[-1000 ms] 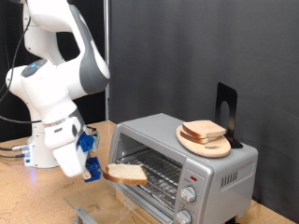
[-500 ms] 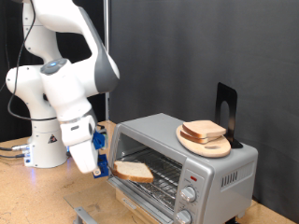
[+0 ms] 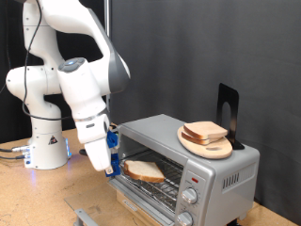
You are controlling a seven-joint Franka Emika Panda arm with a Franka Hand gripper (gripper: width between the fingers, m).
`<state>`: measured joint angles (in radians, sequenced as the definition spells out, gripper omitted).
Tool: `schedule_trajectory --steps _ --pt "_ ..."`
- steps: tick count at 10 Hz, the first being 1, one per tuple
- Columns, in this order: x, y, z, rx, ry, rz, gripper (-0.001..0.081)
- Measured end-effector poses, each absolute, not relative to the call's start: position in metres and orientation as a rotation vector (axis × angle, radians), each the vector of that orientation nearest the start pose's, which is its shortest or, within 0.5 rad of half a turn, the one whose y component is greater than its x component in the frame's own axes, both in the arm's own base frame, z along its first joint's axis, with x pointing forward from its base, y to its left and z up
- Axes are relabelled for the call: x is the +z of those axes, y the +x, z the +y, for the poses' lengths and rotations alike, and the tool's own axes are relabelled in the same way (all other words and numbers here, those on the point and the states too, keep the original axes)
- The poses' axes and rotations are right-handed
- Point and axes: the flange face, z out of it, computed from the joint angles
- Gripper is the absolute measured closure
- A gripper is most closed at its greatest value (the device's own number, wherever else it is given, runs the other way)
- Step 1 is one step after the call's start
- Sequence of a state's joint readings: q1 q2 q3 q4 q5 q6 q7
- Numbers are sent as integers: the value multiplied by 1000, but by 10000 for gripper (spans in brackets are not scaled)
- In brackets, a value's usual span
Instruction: Make a piece of toast with the oven
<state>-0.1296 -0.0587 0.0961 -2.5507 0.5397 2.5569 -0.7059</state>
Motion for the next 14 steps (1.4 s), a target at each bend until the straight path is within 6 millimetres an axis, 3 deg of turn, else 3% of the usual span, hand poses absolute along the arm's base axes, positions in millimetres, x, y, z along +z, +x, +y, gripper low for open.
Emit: schedule_trajectory --steps 4,14 --pt "297 457 -14 -239 -2870 -326 441" --pt "290 449 -36 -205 -2900 -301 441"
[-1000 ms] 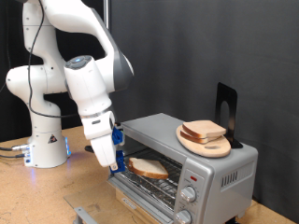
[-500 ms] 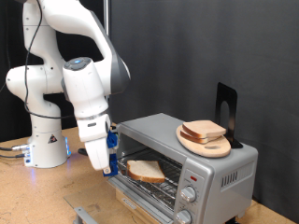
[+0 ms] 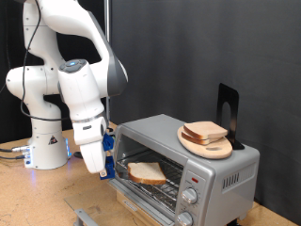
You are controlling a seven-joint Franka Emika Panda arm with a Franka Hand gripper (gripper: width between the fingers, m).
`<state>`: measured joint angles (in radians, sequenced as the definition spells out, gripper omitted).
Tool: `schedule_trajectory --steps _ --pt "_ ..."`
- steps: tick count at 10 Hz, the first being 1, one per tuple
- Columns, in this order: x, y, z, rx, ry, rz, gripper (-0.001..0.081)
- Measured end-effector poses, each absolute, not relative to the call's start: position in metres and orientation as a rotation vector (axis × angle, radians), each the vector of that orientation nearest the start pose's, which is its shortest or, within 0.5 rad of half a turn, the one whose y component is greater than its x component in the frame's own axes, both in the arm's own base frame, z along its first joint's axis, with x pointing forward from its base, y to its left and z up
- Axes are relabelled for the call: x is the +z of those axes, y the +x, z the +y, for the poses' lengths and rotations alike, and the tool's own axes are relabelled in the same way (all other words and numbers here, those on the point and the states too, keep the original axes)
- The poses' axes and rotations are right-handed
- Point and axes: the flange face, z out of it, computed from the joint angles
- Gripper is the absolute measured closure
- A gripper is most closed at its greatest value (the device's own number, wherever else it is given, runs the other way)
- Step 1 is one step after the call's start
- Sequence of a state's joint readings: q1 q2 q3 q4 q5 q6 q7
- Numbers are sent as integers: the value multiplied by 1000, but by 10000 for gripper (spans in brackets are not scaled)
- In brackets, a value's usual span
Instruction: Make a piece of toast with the oven
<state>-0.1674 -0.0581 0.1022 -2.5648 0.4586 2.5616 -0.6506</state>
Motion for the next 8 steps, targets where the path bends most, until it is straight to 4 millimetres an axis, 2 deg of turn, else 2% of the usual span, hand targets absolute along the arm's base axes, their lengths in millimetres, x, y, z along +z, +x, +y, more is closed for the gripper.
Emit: schedule_trajectory --steps 4,8 --pt "296 451 -24 -227 -2887 -327 441" --pt "296 444 -7 -215 -2883 -382 441"
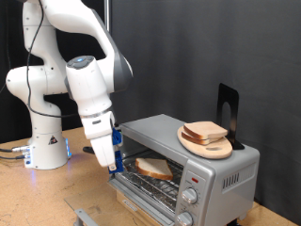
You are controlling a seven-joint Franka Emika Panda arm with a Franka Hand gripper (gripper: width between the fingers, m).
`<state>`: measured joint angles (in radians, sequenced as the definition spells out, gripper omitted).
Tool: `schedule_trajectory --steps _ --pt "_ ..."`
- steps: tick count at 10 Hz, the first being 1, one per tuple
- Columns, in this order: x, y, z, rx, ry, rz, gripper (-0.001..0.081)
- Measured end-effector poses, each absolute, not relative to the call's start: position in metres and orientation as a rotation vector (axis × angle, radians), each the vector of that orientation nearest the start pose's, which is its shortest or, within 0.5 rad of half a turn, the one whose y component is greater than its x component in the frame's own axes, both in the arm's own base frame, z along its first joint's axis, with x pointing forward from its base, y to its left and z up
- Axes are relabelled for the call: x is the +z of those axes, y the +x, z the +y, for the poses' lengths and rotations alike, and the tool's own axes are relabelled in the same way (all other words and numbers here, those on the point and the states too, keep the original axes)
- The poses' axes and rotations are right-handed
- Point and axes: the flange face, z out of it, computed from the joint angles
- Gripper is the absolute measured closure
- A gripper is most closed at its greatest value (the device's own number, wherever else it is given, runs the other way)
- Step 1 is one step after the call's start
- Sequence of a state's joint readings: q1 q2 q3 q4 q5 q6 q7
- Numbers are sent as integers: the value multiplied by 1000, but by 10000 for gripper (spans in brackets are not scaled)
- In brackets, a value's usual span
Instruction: Make a piece of toast with the oven
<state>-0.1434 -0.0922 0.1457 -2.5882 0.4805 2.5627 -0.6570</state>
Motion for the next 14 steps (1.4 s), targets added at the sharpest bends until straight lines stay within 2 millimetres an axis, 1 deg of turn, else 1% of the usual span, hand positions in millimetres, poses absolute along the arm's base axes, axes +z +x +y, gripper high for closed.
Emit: schedule_trajectory --steps 4,6,7,9,11,14 --pt "296 436 6 -211 -2874 -395 441" --pt "294 433 5 -202 -2875 -391 441" --pt "292 431 2 -193 -2877 -386 441" --pt "289 425 -13 -153 -2883 -384 441" --pt "289 415 -34 -114 -2871 -386 441" --pt "299 402 -71 -114 -2832 -391 441"
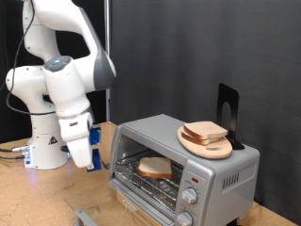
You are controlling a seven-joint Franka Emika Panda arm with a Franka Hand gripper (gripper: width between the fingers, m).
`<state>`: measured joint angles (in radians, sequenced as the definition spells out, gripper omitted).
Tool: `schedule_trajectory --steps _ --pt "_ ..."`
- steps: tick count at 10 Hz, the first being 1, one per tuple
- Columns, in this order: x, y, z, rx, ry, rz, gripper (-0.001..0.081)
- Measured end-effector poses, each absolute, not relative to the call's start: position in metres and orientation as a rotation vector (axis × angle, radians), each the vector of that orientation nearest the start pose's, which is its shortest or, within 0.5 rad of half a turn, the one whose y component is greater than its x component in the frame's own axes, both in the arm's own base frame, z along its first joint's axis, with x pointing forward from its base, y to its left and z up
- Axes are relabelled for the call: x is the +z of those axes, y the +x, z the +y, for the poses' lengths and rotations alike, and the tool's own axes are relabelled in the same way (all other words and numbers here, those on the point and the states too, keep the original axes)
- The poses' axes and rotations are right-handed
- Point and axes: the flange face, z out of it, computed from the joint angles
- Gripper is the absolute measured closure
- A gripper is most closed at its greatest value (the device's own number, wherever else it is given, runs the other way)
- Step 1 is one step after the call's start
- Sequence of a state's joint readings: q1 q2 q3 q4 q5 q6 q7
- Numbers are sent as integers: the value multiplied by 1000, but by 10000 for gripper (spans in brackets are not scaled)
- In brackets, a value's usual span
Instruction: Make a piece of toast with the oven
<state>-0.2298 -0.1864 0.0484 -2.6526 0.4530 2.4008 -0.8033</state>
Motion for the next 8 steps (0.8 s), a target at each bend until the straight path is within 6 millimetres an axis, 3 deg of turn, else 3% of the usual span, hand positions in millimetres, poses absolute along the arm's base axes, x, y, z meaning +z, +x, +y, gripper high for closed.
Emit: schedule_trajectory --steps 4,8 --pt "325 385 -114 -166 -2764 -353 441" --pt "334 383 -119 -168 -2707 -326 441"
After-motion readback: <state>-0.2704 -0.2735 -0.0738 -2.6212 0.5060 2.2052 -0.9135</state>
